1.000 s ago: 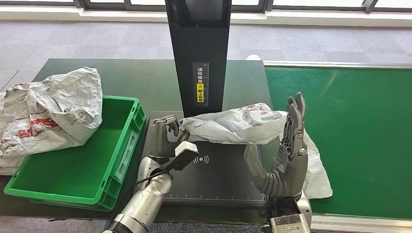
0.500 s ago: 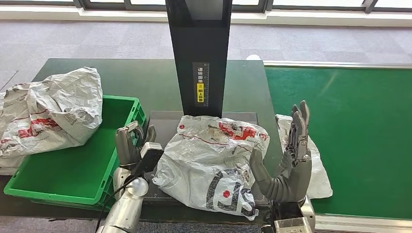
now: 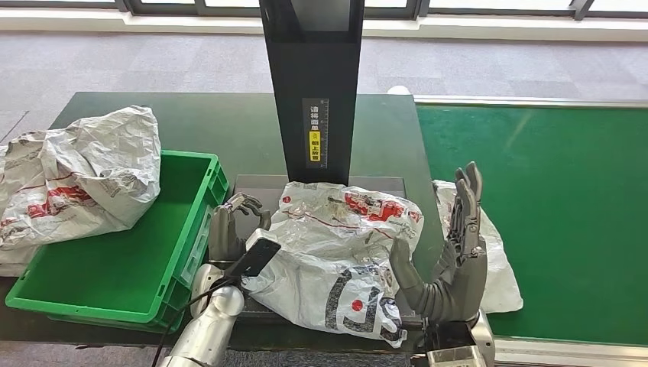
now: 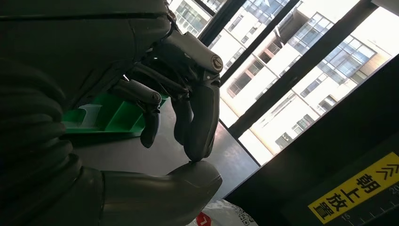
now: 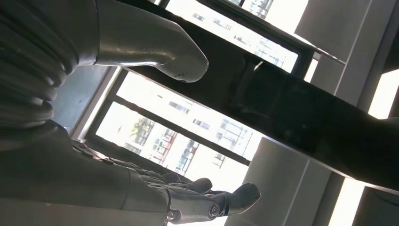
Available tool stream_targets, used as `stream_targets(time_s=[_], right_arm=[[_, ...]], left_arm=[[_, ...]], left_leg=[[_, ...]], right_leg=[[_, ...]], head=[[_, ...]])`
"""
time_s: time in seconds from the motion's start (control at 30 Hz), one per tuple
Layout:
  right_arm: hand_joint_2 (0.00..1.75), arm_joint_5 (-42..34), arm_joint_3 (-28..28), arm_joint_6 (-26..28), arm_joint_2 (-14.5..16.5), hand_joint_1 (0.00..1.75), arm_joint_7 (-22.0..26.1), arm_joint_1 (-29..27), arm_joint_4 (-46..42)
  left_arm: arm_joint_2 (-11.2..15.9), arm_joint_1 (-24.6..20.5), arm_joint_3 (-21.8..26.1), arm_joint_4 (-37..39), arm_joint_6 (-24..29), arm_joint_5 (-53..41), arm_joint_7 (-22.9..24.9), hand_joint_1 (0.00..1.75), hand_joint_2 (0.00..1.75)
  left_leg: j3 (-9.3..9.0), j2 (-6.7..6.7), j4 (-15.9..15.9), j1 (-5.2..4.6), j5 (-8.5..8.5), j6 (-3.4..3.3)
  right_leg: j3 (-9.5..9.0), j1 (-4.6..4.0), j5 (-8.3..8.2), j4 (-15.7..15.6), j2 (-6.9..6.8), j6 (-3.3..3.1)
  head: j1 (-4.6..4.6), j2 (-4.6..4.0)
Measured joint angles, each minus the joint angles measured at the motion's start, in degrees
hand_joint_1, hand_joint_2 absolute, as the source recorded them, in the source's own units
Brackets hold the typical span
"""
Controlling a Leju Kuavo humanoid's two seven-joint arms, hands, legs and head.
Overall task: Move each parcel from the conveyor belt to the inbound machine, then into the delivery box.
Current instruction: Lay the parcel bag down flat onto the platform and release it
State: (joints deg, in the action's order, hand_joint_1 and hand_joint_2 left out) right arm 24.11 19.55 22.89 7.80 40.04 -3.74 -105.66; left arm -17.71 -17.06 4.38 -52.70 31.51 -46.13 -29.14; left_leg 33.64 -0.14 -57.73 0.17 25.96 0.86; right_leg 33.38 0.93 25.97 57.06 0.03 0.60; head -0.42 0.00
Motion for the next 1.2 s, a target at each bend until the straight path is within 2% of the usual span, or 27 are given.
stream_targets(time_s=[0.1,0.27,0.37,0.4,0.43,0.5,0.57,0.73,1.0,1.13,1.2], right_arm=[[1.75,0.0,0.1,0.5,-0.1,0.0,0.0,-0.1,0.0],[1.75,-0.5,0.3,0.9,-0.4,0.0,0.0,-0.3,0.0],[1.75,-0.4,0.3,0.1,-0.4,0.0,0.0,-0.3,0.0],[1.75,-0.4,0.3,-0.3,-0.4,0.0,0.0,-0.3,0.0],[1.75,-0.2,0.3,-0.7,-0.4,0.0,0.0,-0.3,0.0],[1.75,-0.1,0.3,-1.5,-0.4,0.0,0.0,-0.4,0.0],[1.75,-0.3,0.3,-2.2,-0.4,0.0,0.0,-0.4,0.0],[1.75,-1.1,0.3,-3.8,-0.4,0.0,0.0,-0.2,0.0],[1.75,-1.2,0.3,-4.2,-0.4,0.0,0.0,-0.2,0.0],[1.75,-0.4,0.3,-4.9,-0.4,0.0,0.0,-0.1,0.0],[1.75,0.3,0.3,-5.0,-0.4,0.0,0.0,-0.2,0.0]], left_arm=[[0.0,0.0,-0.4,0.2,-1.9,0.7,-0.3,0.0,1.75],[-0.1,0.4,-3.0,-1.8,-9.8,4.0,-0.6,0.0,1.75],[-0.1,1.4,-4.9,-5.3,-11.2,4.8,-0.4,0.0,0.44],[0.0,1.9,-5.5,-6.5,-11.4,4.8,-0.1,0.0,0.44],[0.1,2.4,-6.1,-7.8,-11.7,4.5,0.4,0.0,0.87],[0.5,3.7,-7.5,-10.1,-12.5,2.9,1.8,0.0,0.87],[1.0,5.3,-9.6,-12.1,-14.2,-1.4,4.5,0.0,0.0],[2.2,9.1,-16.8,-13.9,-17.9,-17.9,12.5,0.0,0.0],[3.0,10.8,-21.3,-13.8,-18.6,-20.3,13.9,0.0,0.0],[3.2,10.5,-23.0,-11.2,-21.0,-26.6,17.8,0.0,0.0],[3.1,9.9,-24.0,-7.8,-21.4,-29.4,19.2,0.0,0.87]], left_leg=[[0.0,0.0,0.0,0.0,0.0,0.0],[0.02,-0.01,0.0,0.0,0.0,0.0],[0.03,-0.01,0.0,0.0,0.0,0.0],[0.03,-0.01,0.0,0.0,0.0,0.0],[0.03,-0.01,0.0,0.0,0.0,0.0],[0.03,-0.01,0.0,0.0,0.0,0.0],[0.03,-0.01,0.0,0.0,0.03,0.0],[0.04,0.0,0.0,-0.01,0.08,-0.01],[0.03,0.0,0.0,0.0,0.08,-0.01],[0.02,0.0,0.0,0.0,0.08,-0.01],[0.02,0.01,0.0,-0.01,0.08,-0.01]], right_leg=[[0.01,0.0,0.0,0.0,0.0,0.0],[-0.01,0.0,0.0,0.0,0.0,0.0],[0.0,0.0,0.0,0.0,-0.01,0.0],[0.0,0.0,0.0,0.0,-0.01,0.0],[0.0,0.0,0.0,0.0,-0.01,0.0],[0.01,0.0,0.01,0.0,-0.01,-0.01],[0.01,0.0,0.03,0.0,-0.01,0.0],[0.03,0.01,0.05,0.0,0.0,0.01],[0.03,0.0,0.05,0.0,-0.01,0.01],[0.03,0.0,0.05,0.0,-0.02,0.01],[0.04,0.01,0.05,0.0,-0.01,0.01]], head=[[0.0,0.0],[0.0,0.0],[0.01,0.0],[0.01,0.0],[0.01,0.0],[0.01,0.0],[0.01,0.0],[0.0,0.0],[0.0,0.0],[0.0,0.0],[0.0,0.0]])
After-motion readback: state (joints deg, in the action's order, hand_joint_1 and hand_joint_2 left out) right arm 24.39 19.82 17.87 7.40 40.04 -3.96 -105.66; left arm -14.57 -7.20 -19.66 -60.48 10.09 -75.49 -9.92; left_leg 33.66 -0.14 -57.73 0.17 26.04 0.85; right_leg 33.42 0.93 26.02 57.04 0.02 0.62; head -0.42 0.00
